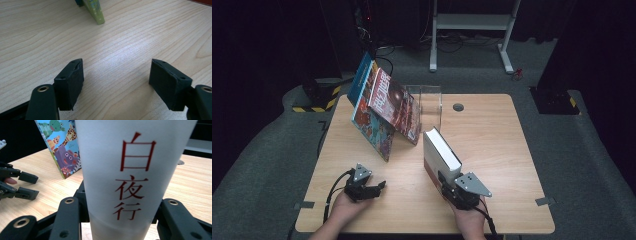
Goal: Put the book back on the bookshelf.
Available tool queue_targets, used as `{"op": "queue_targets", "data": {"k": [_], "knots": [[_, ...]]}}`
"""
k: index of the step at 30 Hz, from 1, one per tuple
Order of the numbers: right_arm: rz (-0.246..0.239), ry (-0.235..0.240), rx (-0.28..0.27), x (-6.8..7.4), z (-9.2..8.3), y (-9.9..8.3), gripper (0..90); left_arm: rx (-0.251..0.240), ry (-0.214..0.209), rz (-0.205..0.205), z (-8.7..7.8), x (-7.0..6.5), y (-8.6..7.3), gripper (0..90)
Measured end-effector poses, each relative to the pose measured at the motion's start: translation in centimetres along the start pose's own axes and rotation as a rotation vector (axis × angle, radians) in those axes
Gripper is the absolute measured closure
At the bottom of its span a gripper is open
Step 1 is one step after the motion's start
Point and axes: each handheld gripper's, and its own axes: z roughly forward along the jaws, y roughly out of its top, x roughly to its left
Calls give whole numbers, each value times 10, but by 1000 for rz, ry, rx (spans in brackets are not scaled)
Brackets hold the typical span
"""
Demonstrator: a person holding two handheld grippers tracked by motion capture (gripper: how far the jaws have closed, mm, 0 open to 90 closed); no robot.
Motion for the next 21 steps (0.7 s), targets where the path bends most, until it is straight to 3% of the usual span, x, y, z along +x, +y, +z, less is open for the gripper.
{"op": "queue_targets", "data": {"k": [21], "knots": [[8,-14,13,-1,12,14,542,-1,-6,8,0,0,0,281]]}}
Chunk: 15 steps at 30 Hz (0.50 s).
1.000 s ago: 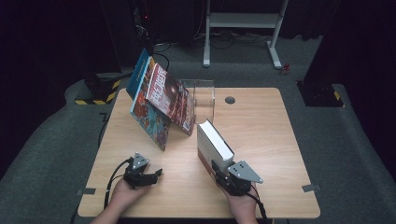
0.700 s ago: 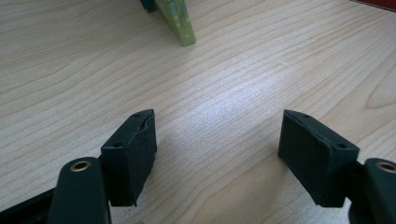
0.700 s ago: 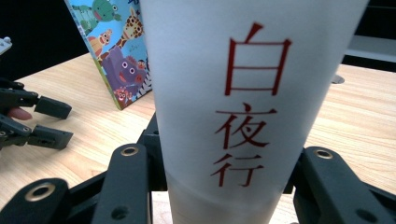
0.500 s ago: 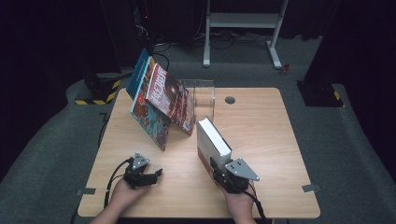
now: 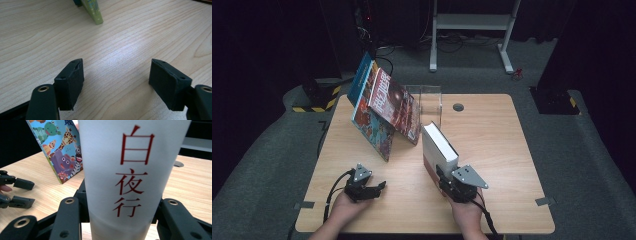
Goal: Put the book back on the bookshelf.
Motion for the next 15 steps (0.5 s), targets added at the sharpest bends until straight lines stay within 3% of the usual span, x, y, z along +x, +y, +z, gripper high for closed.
{"op": "queue_targets", "data": {"k": [15], "knots": [[-5,-28,9,-3,11,11,543,0,-2,6,0,1,0,281]]}}
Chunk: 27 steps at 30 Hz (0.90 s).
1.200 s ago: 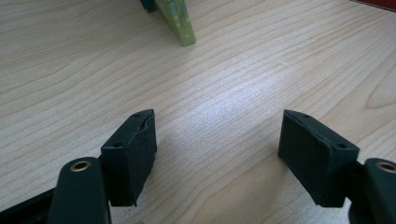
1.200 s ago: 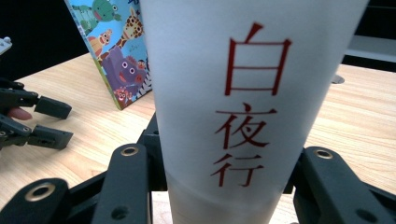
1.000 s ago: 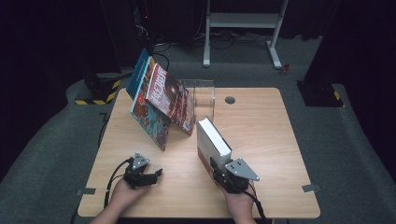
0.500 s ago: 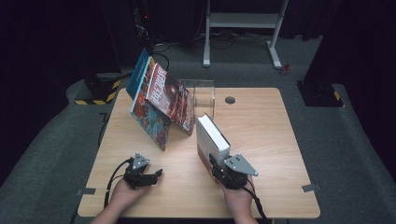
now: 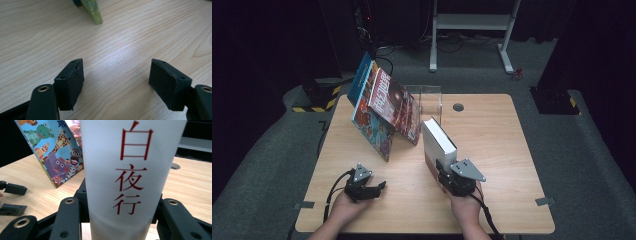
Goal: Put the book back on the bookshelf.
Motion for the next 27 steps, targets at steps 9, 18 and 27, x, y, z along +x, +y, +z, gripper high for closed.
{"op": "queue_targets", "data": {"k": [9,18,27], "knots": [[-6,-17,-1,-2,11,7,543,0,-3,0,0,0,0,281],[-2,-30,-4,-5,23,15,543,0,-3,-1,0,0,0,282],[23,-45,-19,-10,41,31,542,-1,-3,1,0,0,0,282]]}}
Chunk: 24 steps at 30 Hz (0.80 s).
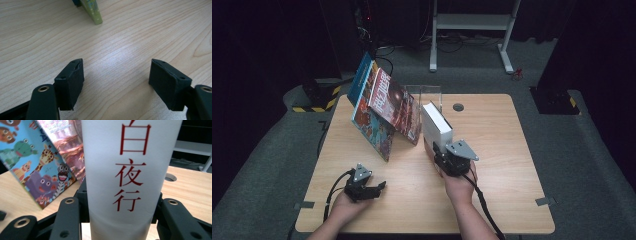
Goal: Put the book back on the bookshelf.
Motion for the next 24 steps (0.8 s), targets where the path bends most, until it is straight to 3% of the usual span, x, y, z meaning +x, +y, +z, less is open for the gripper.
{"op": "queue_targets", "data": {"k": [24], "knots": [[6,-76,-37,-5,52,38,543,0,-3,0,0,0,0,284]]}}
